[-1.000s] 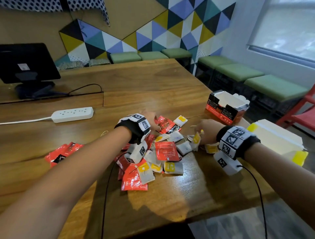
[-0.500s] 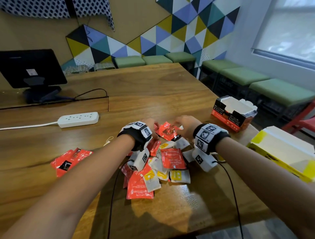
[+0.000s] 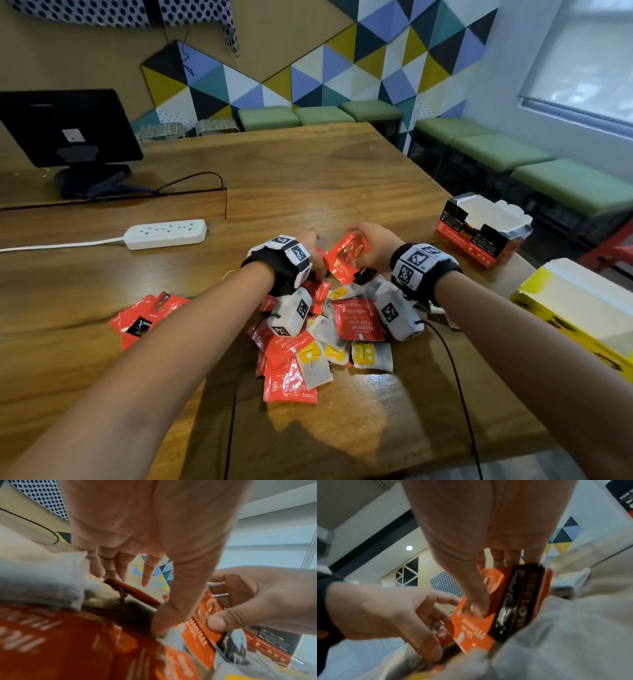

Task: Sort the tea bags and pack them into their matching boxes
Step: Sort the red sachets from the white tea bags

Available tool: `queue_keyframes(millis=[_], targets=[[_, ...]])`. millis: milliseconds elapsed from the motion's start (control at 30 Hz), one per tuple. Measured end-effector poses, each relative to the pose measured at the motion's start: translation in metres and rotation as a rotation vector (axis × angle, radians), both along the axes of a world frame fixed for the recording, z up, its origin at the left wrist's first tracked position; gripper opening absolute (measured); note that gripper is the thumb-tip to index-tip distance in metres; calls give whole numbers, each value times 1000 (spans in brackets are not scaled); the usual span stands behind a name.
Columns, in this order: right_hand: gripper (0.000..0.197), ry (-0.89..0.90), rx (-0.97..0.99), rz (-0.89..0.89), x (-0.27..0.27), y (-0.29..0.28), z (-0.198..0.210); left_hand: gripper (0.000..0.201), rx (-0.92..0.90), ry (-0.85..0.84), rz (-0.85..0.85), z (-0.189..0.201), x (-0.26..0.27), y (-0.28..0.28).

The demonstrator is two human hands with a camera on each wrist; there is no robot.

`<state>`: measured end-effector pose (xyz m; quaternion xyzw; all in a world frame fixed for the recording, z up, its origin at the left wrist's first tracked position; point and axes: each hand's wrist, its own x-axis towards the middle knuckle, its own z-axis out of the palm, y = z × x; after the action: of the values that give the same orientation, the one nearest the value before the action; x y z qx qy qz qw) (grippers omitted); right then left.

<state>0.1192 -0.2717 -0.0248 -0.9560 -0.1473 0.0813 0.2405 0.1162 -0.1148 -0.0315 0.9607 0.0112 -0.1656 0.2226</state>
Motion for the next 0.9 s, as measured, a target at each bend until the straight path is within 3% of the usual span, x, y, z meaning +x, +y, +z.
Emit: queue_keyframes(millis=[200, 367, 467, 600, 800, 900], targets=[[43, 26, 334, -89, -4, -6, 22, 43, 10, -87, -15, 5, -4, 10], [32, 17, 476, -105, -16, -17, 35, 6, -44, -207, -54, 18, -15, 26], [24, 121, 437, -33, -32, -21, 38, 11, -114, -259, -47, 31, -27, 40], [30, 242, 303, 54, -52, -15, 36, 19, -181, -215, -91, 43, -50, 61], [39, 252, 414, 105, -73, 28, 23, 9, -191, -82, -35, 36, -95, 105], [43, 279, 415, 179, -77, 63, 9, 20, -340, -29, 40, 23, -114, 126]])
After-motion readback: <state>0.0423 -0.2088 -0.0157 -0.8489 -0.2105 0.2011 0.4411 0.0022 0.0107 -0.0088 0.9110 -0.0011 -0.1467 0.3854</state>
